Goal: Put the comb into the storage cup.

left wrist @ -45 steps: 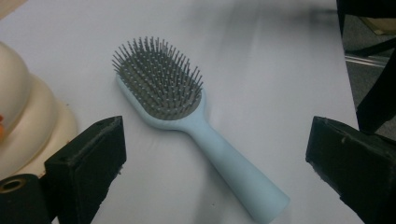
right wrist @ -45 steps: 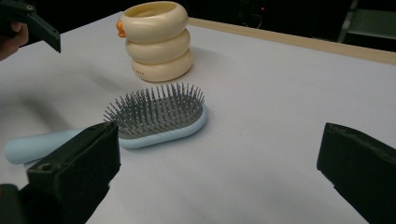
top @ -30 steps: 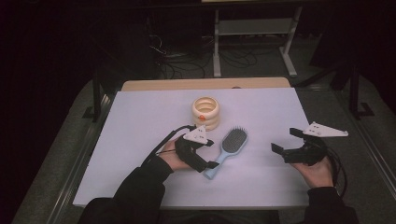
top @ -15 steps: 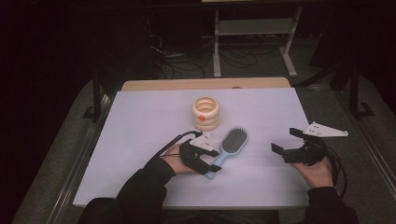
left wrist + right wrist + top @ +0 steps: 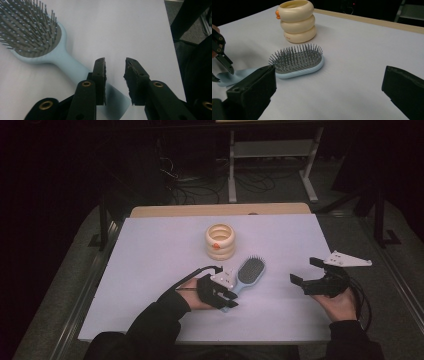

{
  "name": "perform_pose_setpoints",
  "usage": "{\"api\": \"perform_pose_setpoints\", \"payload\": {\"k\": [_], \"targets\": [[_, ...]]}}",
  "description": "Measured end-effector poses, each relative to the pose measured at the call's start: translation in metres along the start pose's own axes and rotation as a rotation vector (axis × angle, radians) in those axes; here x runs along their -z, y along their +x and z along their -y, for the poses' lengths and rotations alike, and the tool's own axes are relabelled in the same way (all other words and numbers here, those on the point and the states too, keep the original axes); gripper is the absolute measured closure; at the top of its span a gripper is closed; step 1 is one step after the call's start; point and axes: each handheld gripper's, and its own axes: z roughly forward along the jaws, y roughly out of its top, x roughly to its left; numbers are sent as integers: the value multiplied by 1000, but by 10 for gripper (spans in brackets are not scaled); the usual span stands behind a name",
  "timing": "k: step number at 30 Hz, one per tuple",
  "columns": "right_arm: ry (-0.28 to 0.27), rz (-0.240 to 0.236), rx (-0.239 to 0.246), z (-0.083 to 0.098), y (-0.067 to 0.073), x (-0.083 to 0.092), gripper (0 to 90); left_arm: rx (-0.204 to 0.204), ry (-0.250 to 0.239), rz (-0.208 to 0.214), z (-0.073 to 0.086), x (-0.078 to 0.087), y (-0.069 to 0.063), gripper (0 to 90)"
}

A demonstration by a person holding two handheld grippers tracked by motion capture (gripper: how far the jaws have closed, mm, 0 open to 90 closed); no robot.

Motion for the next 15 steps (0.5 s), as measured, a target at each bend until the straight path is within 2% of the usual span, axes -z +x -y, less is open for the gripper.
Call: {"api": "perform_pose_setpoints", "payload": {"k": [10, 15], "targets": [[3, -3, 1, 0, 0, 0, 0, -16, 22, 19, -1, -6, -2, 815], [3, -4, 2, 0, 0, 0, 0, -20, 53, 32, 1, -10, -1, 851]]}}
